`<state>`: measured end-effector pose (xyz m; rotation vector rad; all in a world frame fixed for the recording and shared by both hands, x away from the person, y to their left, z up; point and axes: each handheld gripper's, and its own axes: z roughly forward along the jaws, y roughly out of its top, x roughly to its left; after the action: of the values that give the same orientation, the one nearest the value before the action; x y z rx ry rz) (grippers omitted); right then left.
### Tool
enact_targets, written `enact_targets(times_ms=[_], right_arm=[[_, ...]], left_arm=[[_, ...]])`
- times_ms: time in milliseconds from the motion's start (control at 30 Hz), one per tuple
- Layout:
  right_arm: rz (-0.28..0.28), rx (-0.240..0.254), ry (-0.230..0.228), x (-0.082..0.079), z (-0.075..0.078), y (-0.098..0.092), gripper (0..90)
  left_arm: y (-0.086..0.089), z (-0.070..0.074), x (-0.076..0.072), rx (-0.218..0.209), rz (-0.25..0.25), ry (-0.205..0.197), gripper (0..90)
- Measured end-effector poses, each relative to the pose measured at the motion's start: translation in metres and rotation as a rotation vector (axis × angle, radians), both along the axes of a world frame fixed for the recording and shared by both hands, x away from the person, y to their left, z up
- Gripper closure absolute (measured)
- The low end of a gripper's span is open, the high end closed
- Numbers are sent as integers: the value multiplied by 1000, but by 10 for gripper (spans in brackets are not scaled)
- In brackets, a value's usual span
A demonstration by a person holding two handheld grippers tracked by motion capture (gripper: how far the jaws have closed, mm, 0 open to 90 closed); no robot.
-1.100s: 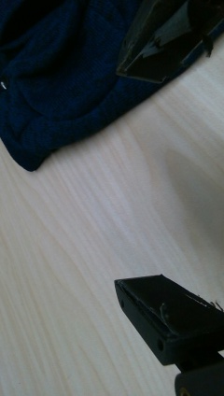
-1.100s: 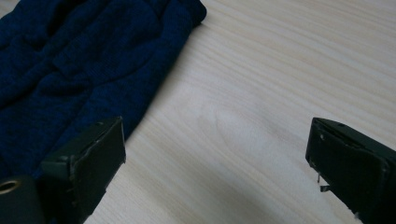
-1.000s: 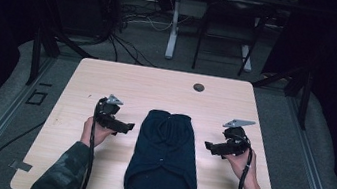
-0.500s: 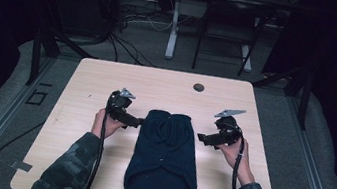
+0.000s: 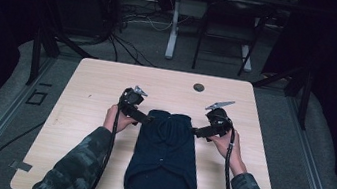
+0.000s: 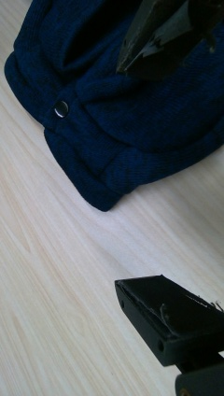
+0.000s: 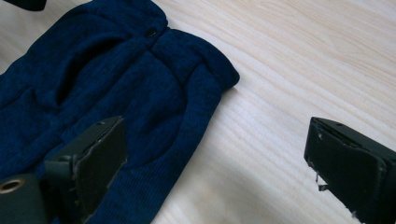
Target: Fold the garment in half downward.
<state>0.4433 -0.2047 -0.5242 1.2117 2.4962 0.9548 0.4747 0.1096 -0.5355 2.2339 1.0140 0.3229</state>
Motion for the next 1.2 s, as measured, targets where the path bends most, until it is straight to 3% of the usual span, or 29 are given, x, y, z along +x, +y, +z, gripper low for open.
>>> enact_targets(times_ms=[33,100,167,400,533,733,933,1200], right_arm=[[-4,10,17,5,0,2,59],[-9,5,0,7,-1,4,66],[5,-2,21,11,-3,7,77],[14,-8,26,23,-9,21,132],[32,-42,34,30,-18,30,175],[19,-19,53,38,-29,36,214],[22,-39,74,44,-31,46,323],[9,-42,85,45,-33,48,367]], left_arm=[[-2,-1,2,3,-1,3,6],[-4,-3,5,1,1,8,6],[-7,-5,8,13,-1,12,10],[-15,-13,16,40,-3,39,17],[-18,-19,21,56,-4,57,32],[-22,-28,24,72,-22,91,53],[-24,-30,25,63,-35,118,101],[-26,-31,26,59,-48,126,156]])
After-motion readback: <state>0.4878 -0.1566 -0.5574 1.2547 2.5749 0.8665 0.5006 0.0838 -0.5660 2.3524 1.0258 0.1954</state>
